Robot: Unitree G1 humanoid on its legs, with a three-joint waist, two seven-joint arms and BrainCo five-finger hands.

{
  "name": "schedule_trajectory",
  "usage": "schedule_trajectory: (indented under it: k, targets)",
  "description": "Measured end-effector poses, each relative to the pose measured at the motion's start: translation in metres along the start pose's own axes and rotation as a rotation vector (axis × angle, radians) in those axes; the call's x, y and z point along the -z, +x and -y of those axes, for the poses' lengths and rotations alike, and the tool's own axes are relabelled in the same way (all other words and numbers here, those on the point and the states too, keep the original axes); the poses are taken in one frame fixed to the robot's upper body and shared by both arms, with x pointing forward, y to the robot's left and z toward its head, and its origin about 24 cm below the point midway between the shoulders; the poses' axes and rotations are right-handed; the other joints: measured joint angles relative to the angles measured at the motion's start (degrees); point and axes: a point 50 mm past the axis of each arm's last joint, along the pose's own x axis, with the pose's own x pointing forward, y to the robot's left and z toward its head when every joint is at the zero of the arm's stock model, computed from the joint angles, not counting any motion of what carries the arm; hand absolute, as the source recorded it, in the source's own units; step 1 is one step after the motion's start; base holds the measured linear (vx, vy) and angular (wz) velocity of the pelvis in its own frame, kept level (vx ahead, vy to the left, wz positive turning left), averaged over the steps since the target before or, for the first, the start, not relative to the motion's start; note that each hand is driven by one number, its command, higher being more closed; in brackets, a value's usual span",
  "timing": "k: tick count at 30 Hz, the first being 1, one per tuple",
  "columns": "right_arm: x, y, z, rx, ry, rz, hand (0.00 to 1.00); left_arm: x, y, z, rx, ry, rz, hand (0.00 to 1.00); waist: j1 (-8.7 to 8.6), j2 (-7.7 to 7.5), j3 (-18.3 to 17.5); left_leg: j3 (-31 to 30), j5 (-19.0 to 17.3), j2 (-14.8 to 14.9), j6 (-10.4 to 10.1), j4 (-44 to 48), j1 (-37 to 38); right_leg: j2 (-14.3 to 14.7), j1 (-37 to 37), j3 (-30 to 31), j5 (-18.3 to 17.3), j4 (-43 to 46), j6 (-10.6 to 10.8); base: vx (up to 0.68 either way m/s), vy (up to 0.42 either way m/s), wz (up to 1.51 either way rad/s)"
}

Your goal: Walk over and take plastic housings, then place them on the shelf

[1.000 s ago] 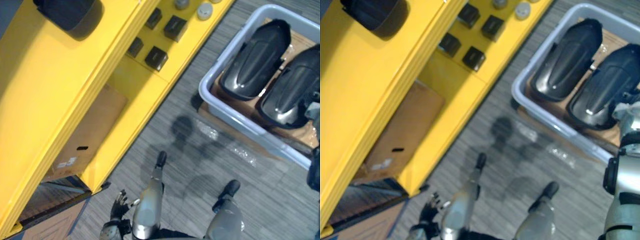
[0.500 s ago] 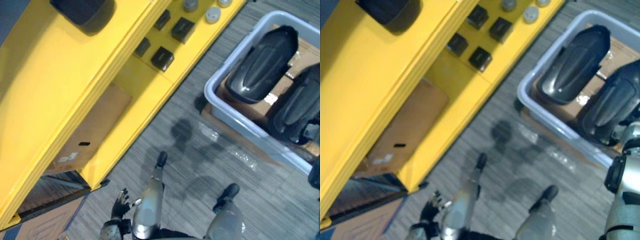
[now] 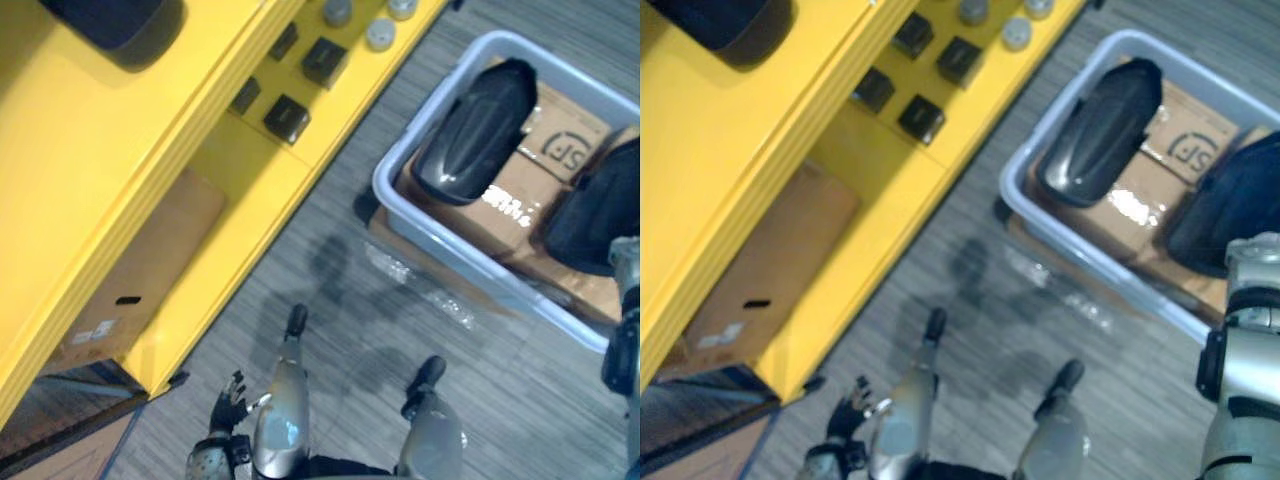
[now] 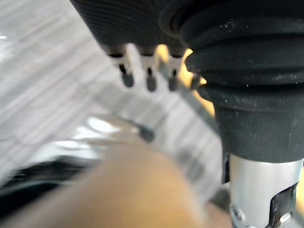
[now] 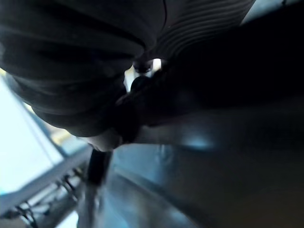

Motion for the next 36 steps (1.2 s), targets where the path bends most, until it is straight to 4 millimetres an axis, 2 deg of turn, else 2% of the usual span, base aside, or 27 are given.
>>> schedule_trajectory:
  k: [3,4,6,7,9,10,11,13,16,19,21,22,24,26,28,33,36]
  targets:
    - [-0.004,-0.015,-0.009,0.010,0.026,0.099,1.00,-0.016,0.002,0.004,-0.009,0.077,0.081,0.00,-1.32,-2.01,-1.9,2.0,0.0,0.2,0.0,-0.1,1.3,0.4,1.1,0.7,0.5,-1.3,0.0,-0.03,-0.035,-0.16]
    - [0.003,-0.028,-0.017,0.005,0.026,0.135,1.00,-0.025,0.004,0.008,-0.013,0.135,0.131,0.00,-1.65,-3.12,-4.4,3.2,-0.1,0.5,0.1,-0.2,1.5,0.9,1.5,1.0,0.7,-2.7,-0.1,-0.01,-0.032,-0.15]
    - [0.009,-0.038,-0.022,-0.004,0.025,0.152,1.00,-0.033,0.005,0.011,-0.018,0.166,0.170,0.00,-2.12,-3.72,-6.2,4.0,-0.2,0.7,0.1,-0.2,1.7,1.2,2.1,0.9,0.9,-3.5,-0.3,0.00,-0.033,-0.12]
    - [0.015,-0.051,-0.028,-0.022,0.031,0.173,1.00,-0.045,0.007,0.013,-0.023,0.199,0.217,0.00,-2.30,-4.24,-8.1,5.0,-0.4,1.1,0.3,-0.3,2.7,1.7,3.0,1.3,1.5,-4.8,-0.2,0.00,-0.042,-0.16]
    - [0.019,-0.063,-0.031,-0.036,0.030,0.215,1.00,-0.057,0.009,0.016,-0.026,0.210,0.262,0.00,-2.71,-4.48,-10.2,5.8,-0.7,1.4,0.4,-0.5,3.3,2.2,3.9,1.3,1.9,-5.9,-0.2,-0.01,-0.041,-0.16]
    - [0.024,-0.076,-0.032,-0.044,0.020,0.267,1.00,-0.072,0.010,0.021,-0.015,0.220,0.310,0.00,-2.96,-4.57,-13.0,6.3,-0.9,1.6,0.5,-0.5,3.6,2.5,4.3,1.5,2.3,-6.9,-0.2,0.00,-0.026,-0.11]
    - [0.025,-0.078,-0.033,-0.046,0.016,0.277,1.00,-0.074,0.010,0.021,-0.013,0.220,0.319,0.00,-3.02,-4.60,-13.4,6.4,-0.9,1.6,0.5,-0.5,3.6,2.5,4.3,1.6,2.3,-7.0,-0.2,0.01,-0.027,-0.17]
    - [0.024,-0.093,-0.037,-0.079,0.005,0.352,1.00,-0.093,0.010,0.026,0.006,0.213,0.387,0.00,-3.52,-4.90,-15.0,7.6,-1.2,1.9,0.5,-0.5,5.1,3.1,6.1,2.3,3.7,-9.4,-0.2,0.00,-0.027,-0.18]
    - [0.021,-0.112,-0.041,-0.115,0.025,0.429,1.00,-0.108,0.011,0.035,0.060,0.184,0.425,0.00,-4.27,-5.23,-17.5,8.1,-1.8,2.3,0.8,-0.5,5.5,3.8,7.1,2.3,4.5,-11.6,0.0,-0.01,-0.024,-0.10]
    - [0.015,-0.132,-0.042,-0.151,0.055,0.545,1.00,-0.120,0.011,0.057,0.191,0.106,0.431,0.00,-4.42,-5.81,-20.1,8.8,-2.0,2.2,0.9,-0.5,5.6,4.0,8.0,2.4,5.7,-13.8,0.1,0.00,-0.012,-0.05]
    - [0.002,-0.149,-0.044,-0.184,0.096,0.662,1.00,-0.130,0.012,0.078,0.310,0.008,0.417,0.00,-4.70,-6.41,-21.3,8.9,-1.8,2.2,0.6,-0.5,5.7,4.0,8.1,2.4,6.1,-14.0,-0.1,0.00,0.000,0.00]
    - [-0.001,-0.153,-0.043,-0.190,0.111,0.695,1.00,-0.132,0.013,0.083,0.343,-0.011,0.406,0.00,-4.79,-6.56,-21.5,8.9,-1.8,2.2,0.6,-0.5,5.9,4.0,8.3,2.5,6.1,-14.0,-0.1,0.00,0.000,0.00]
    - [-0.016,-0.174,-0.045,-0.240,0.178,0.821,1.00,-0.134,0.015,0.100,0.455,-0.088,0.341,0.00,-5.44,-7.22,-22.6,8.9,-1.8,2.1,0.5,-0.5,6.8,4.0,9.2,2.4,6.1,-14.1,-0.1,0.00,0.000,0.00]
    - [-0.025,-0.187,-0.044,-0.267,0.226,0.896,1.00,-0.135,0.015,0.109,0.506,-0.113,0.314,0.00,-5.78,-7.53,-23.4,8.9,-1.8,2.1,0.5,-0.5,6.8,4.0,9.3,2.4,6.1,-14.2,0.0,0.00,0.000,0.00]
    - [-0.038,-0.208,-0.043,-0.327,0.299,0.997,1.00,-0.136,0.017,0.121,0.560,-0.106,0.287,0.00,-6.02,-7.84,-23.9,9.2,-1.9,2.1,0.5,-0.5,7.6,4.0,9.9,2.6,6.1,-14.3,-0.1,-0.02,-0.001,-0.05]
    - [-0.040,-0.233,-0.049,-0.438,0.360,1.041,1.00,-0.135,0.017,0.130,0.597,-0.095,0.268,0.00,-5.94,-7.78,-24.9,10.6,-2.3,2.2,0.7,-0.5,8.5,4.0,9.8,3.8,6.4,-14.6,-0.1,-0.02,0.002,-0.12]
    - [-0.035,-0.247,-0.054,-0.503,0.371,1.033,1.00,-0.130,0.016,0.136,0.633,-0.072,0.233,0.00,-6.26,-7.52,-25.4,10.9,-2.4,2.2,0.6,-0.5,8.6,3.9,9.8,4.1,6.4,-14.7,-0.2,-0.01,0.002,-0.07]
